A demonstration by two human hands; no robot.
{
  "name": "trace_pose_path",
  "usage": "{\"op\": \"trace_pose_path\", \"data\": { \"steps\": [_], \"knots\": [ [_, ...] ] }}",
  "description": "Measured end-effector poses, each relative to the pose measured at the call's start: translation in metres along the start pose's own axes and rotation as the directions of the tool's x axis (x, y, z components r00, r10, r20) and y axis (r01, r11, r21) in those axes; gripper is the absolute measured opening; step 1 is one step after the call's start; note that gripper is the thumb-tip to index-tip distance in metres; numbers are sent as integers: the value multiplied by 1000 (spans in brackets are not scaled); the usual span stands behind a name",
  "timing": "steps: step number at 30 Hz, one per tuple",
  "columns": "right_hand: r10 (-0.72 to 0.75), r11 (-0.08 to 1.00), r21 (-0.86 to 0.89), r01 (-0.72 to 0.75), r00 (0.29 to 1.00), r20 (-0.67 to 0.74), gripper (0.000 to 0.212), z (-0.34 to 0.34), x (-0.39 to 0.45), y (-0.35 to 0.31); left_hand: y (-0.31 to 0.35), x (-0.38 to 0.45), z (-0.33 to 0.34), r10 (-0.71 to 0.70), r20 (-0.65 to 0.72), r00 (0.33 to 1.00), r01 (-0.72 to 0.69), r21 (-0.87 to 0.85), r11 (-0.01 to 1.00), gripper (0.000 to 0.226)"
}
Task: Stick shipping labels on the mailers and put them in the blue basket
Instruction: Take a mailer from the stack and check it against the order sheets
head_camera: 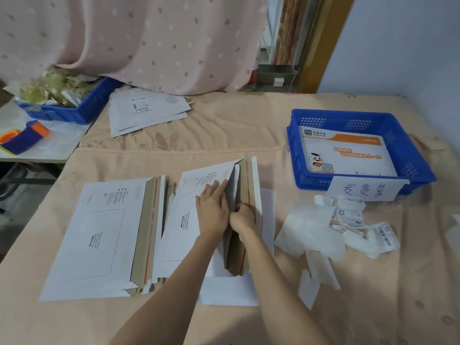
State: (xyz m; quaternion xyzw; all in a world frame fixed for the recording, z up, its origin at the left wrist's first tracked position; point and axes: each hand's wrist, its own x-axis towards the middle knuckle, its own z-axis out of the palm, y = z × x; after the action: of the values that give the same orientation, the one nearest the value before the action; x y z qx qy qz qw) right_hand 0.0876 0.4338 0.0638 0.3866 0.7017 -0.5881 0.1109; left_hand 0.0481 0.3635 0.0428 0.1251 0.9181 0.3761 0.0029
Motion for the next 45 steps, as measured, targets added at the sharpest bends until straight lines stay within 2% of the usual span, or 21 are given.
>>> {"op": "trace_pose_path", "data": {
  "steps": [7,14,18,23,27,29,30,32,34,35,36,38,40,41,43,45],
  "knots": [
    [43,999,14,-43,999,23,38,0,4,4,-1,1,-1,-12,-23,1000,12,-22,1000,41],
    [54,999,8,-54,997,-51,16,1,5,5,15,0,3,-192,-70,979,171,-236,957,40],
    [29,999,-26,-31,998,-61,19,-1,6,6,16,0,4,-196,-67,978,175,-239,955,40],
    [1,999,-47,-5,997,-80,14,2,5,12,16,-1,4,-196,-60,979,174,-265,948,40],
    [35,994,-100,-34,999,4,26,-8,1,7,12,-1,5,-190,-33,981,174,-266,948,39],
    [28,984,-175,-18,998,56,24,-20,2,2,10,-1,7,-179,-19,984,167,-266,949,39],
    [-5,978,-207,11,1000,31,27,-26,4,1,9,-1,7,-172,-16,985,162,-258,952,39],
    [-107,969,-239,62,977,-182,34,-37,11,0,8,-1,7,-169,-7,986,162,-242,957,39],
    [-214,957,-273,97,873,-439,31,-49,11,0,9,-2,7,-173,5,985,170,-227,959,39],
    [-229,956,-279,93,831,-507,34,-54,15,3,10,-2,8,-174,8,985,171,-223,960,39],
    [-198,960,-272,59,832,-518,39,-59,18,6,11,-1,8,-173,10,985,171,-222,960,39],
    [-52,984,-176,-20,917,-396,37,-61,24,11,10,0,10,-172,16,985,171,-220,960,40],
    [18,993,-107,-44,972,-233,17,-60,25,17,11,0,12,-164,40,986,169,-225,960,42],
    [15,995,-96,-34,980,-197,12,-59,23,19,12,-1,13,-166,65,984,177,-240,954,47],
    [-16,997,-74,2,983,-183,20,-55,24,22,14,0,14,-194,122,973,221,-286,932,56],
    [-25,999,-52,15,980,-199,24,-51,25,23,12,7,15,-223,188,957,267,-257,929,53]
  ]
}}
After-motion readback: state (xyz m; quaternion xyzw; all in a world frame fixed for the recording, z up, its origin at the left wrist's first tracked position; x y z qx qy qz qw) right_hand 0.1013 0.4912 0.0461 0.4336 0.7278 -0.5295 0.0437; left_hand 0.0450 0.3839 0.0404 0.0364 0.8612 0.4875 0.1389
